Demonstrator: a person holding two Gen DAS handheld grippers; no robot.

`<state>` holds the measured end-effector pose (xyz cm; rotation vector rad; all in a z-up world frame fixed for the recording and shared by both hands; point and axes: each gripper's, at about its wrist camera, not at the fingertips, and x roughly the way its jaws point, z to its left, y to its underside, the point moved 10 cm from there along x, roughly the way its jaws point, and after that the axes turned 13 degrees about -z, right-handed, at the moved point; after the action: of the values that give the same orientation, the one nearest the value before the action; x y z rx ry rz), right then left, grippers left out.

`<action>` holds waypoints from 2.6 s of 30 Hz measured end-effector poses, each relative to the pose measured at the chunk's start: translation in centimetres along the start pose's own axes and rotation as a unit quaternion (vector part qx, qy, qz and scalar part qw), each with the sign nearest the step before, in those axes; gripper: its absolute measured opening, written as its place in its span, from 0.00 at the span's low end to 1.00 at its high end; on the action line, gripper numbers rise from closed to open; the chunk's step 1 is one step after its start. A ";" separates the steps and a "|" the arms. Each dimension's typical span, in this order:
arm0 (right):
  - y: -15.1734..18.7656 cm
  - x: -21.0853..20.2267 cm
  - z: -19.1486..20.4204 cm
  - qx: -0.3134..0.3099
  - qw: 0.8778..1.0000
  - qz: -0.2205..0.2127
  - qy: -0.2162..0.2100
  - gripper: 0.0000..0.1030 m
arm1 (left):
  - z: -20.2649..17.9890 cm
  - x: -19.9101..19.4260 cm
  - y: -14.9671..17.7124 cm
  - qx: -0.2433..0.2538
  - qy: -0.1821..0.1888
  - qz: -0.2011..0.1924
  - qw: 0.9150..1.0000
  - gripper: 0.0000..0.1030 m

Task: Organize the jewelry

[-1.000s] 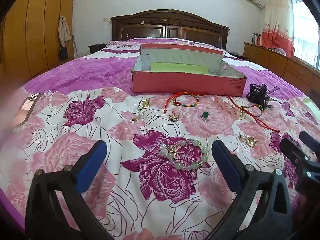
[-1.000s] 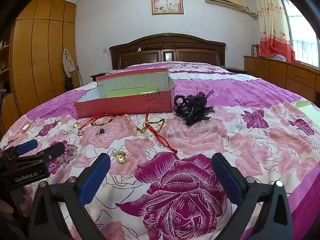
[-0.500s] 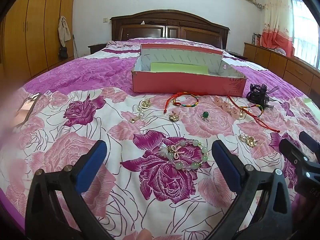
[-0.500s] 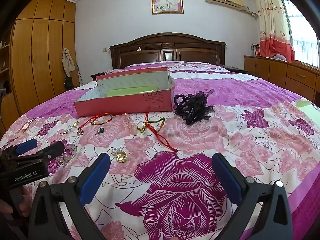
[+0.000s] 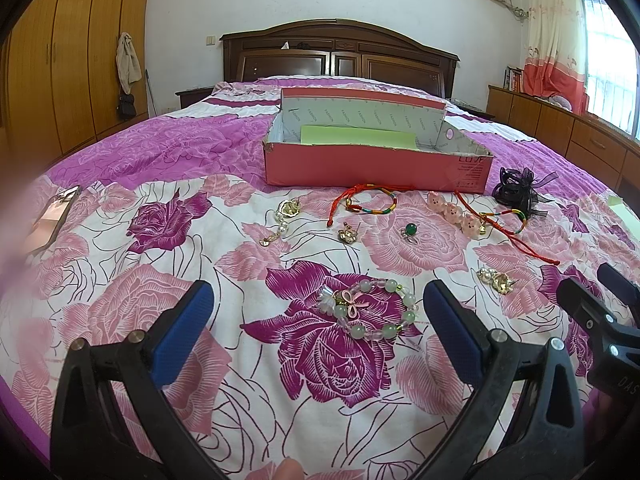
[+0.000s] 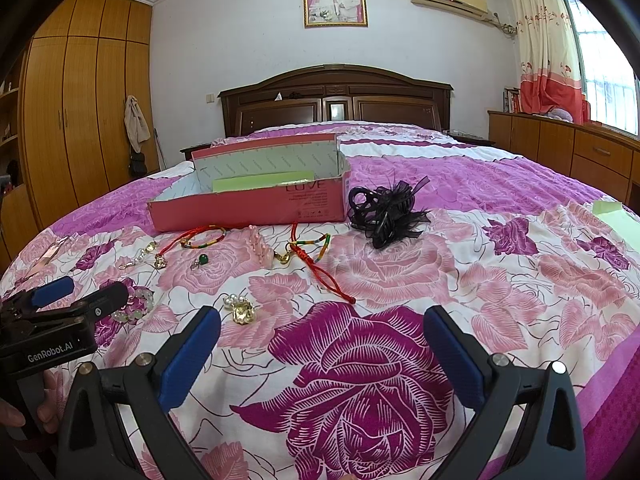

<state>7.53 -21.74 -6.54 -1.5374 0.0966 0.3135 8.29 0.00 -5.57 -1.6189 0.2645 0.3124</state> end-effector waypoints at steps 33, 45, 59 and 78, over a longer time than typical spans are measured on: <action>0.2 0.1 0.0 -0.001 1.000 0.002 0.000 1.00 | 0.0 0.0 0.0 0.000 0.000 0.000 1.000 0.95; 0.2 0.2 0.1 -0.001 1.000 0.002 0.000 1.00 | 0.0 0.0 0.0 0.000 0.000 -0.001 1.000 0.95; -0.2 0.0 0.0 0.001 1.000 0.002 0.001 1.00 | -0.1 -0.2 -0.3 0.000 0.001 0.001 1.000 0.95; -7.4 1.8 -3.3 0.028 0.999 0.027 0.012 1.00 | 1.4 2.7 -5.8 0.010 0.006 0.067 0.998 0.94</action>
<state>11.60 -24.76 0.00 -1.4856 0.1655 0.3321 12.83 1.87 -1.25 -1.5871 0.3848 0.4010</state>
